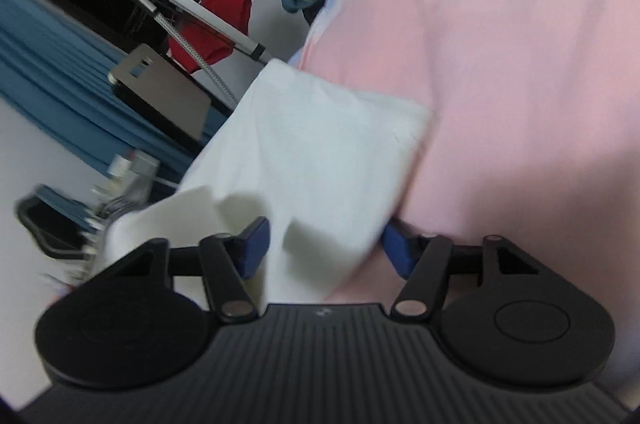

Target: Fold clothes

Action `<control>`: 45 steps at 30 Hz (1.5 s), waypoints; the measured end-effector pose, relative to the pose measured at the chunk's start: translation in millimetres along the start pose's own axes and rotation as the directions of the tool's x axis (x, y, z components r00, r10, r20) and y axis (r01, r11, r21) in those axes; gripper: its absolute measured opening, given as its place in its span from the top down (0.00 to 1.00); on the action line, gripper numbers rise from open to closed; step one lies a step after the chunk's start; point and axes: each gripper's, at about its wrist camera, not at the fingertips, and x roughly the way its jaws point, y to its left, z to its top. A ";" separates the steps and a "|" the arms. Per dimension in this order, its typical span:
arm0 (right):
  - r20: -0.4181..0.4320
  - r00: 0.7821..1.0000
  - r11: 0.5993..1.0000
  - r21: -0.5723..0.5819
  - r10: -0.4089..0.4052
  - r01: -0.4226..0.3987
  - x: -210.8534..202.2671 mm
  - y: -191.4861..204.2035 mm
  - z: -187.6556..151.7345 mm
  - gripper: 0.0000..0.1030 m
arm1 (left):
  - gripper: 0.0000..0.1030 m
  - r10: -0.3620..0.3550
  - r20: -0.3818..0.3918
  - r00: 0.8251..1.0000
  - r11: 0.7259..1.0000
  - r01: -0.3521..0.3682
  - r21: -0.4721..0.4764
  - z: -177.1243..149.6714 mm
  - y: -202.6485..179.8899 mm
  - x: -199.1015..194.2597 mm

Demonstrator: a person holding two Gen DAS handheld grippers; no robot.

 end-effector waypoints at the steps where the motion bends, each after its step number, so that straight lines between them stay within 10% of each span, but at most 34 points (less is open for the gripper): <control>1: 0.019 0.999 1.000 0.012 -0.029 0.029 3.4 0.1 4.2 0.66 | 0.20 -0.005 -0.002 1.000 1.000 0.005 -0.008 -0.6 2.7 3.2; 2: 0.032 0.998 0.998 0.028 -0.059 0.058 3.8 -0.2 9.6 0.90 | 0.20 -0.009 -0.004 1.000 1.000 0.009 -0.015 -1.3 5.5 6.4; 12: 0.254 0.954 0.983 -0.049 -0.159 0.177 -77.6 2.2 82.0 0.92 | 0.20 -0.013 0.007 1.000 1.000 0.013 -0.015 -4.7 10.9 3.1; 25: 0.435 0.781 0.884 0.086 -0.448 0.459 -256.4 -104.8 207.7 0.93 | 0.20 0.006 0.005 1.000 1.000 -0.007 0.012 5.5 11.6 2.6; 38: 0.349 0.741 0.813 0.133 -0.574 0.567 -237.7 -219.2 169.9 0.93 | 0.20 0.003 -0.017 1.000 0.998 -0.001 0.066 -2.1 2.5 2.5; 45: 0.316 0.759 0.820 0.157 -0.570 0.550 -229.8 -254.8 138.5 0.88 | 0.19 0.018 -0.031 0.999 0.996 -0.016 0.082 -4.9 -2.8 8.6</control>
